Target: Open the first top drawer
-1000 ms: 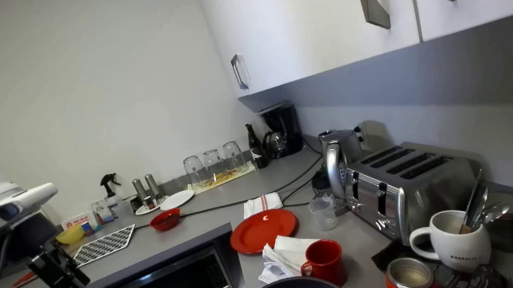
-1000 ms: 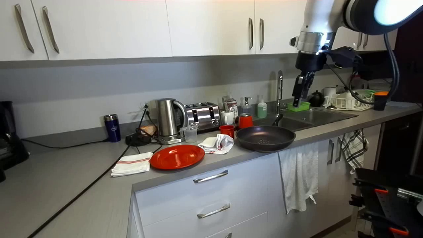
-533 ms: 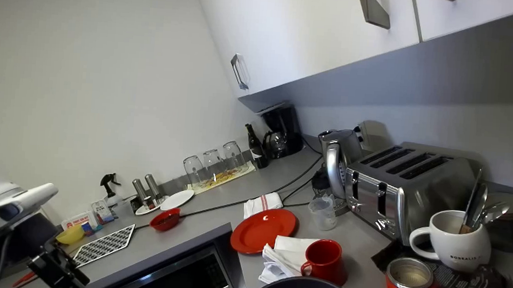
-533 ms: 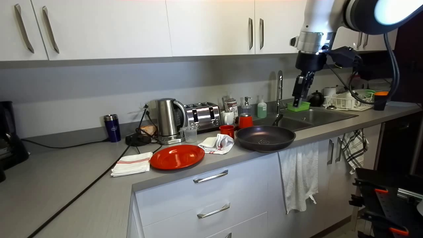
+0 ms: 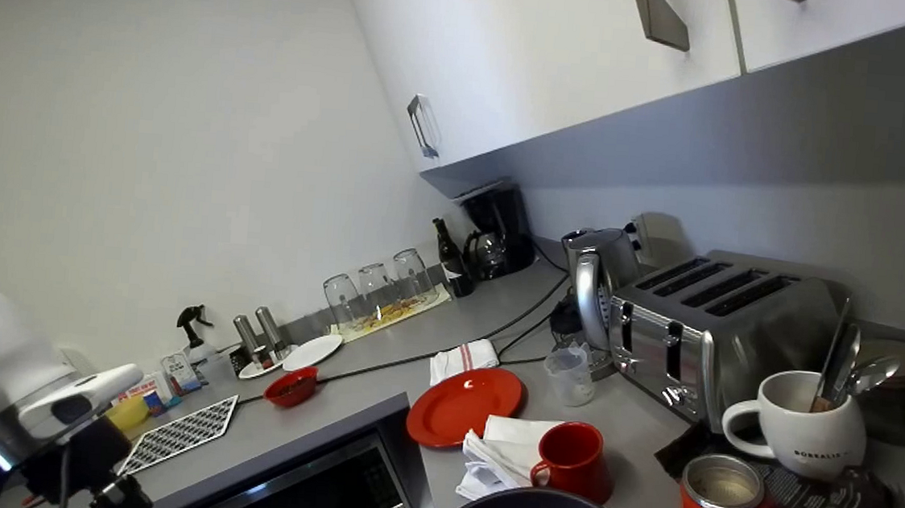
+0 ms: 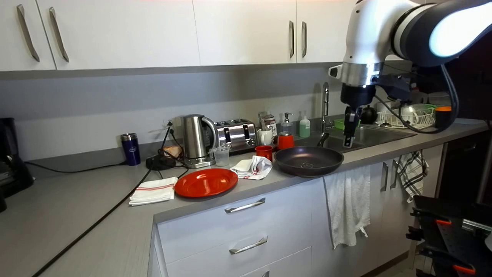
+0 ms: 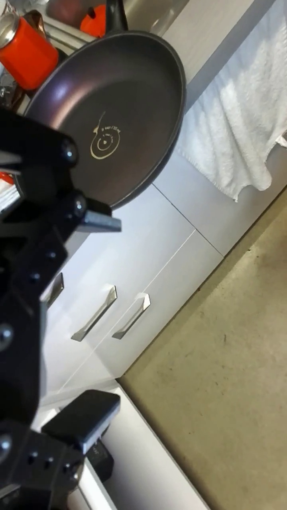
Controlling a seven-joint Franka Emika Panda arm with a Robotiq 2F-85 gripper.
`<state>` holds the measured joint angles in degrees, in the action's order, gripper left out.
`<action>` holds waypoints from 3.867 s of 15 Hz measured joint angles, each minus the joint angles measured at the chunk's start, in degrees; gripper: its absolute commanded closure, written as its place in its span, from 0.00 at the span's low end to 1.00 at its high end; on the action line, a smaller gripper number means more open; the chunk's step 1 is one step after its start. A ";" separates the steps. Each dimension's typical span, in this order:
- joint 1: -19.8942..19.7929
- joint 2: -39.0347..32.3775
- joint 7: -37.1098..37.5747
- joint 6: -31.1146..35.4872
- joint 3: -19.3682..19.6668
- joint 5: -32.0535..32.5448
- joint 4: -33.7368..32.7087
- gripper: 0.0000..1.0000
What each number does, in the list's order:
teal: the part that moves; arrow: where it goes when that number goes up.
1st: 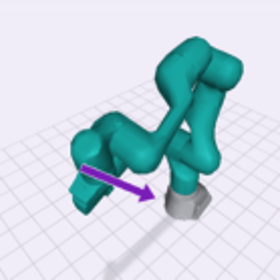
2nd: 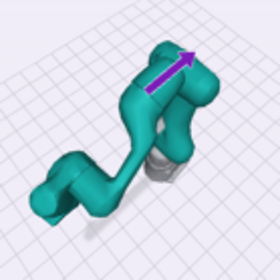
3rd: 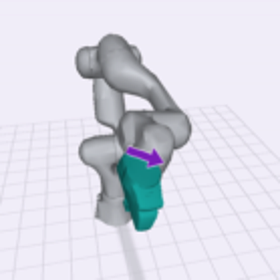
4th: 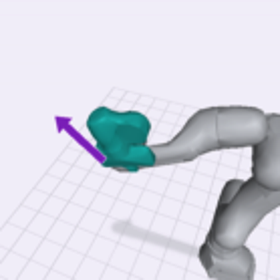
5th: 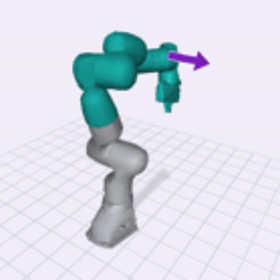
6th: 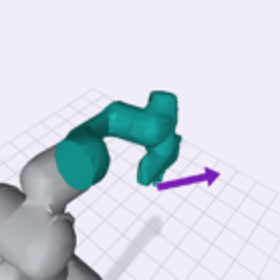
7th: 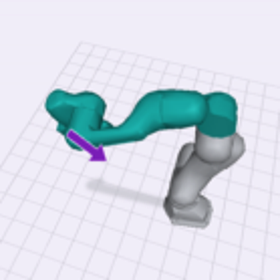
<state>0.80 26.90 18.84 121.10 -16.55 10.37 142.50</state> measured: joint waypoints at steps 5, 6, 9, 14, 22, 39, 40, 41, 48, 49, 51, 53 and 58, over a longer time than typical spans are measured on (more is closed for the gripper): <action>-0.15 -7.43 -0.52 1.59 -0.12 11.82 0.47 0.00; -0.20 -8.89 -0.27 1.63 -0.13 15.21 0.46 0.00; -0.23 -12.40 2.43 1.52 -0.46 26.50 0.15 0.00; 2.02 -15.99 8.13 1.11 -0.85 43.09 -0.38 0.00; 7.21 -22.13 9.35 7.40 0.08 59.09 -0.04 0.00; 7.82 -38.22 23.17 14.39 5.22 80.12 -7.57 0.00; 8.08 -38.89 25.16 14.85 4.98 80.51 -7.83 0.00; 8.39 -39.58 27.07 15.02 4.80 81.29 -8.01 0.00; 9.08 -44.52 40.67 12.47 4.51 97.82 -9.00 0.00; 9.11 -45.26 42.84 11.48 4.27 99.82 -9.08 0.00; 9.19 -46.86 46.95 9.31 3.48 102.45 -9.12 0.00; 9.40 -48.54 50.46 7.22 2.51 104.02 -9.13 0.00; 9.91 -50.86 54.06 5.21 1.13 104.62 -9.17 0.00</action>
<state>10.71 -23.95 72.90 126.31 -15.42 115.00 133.33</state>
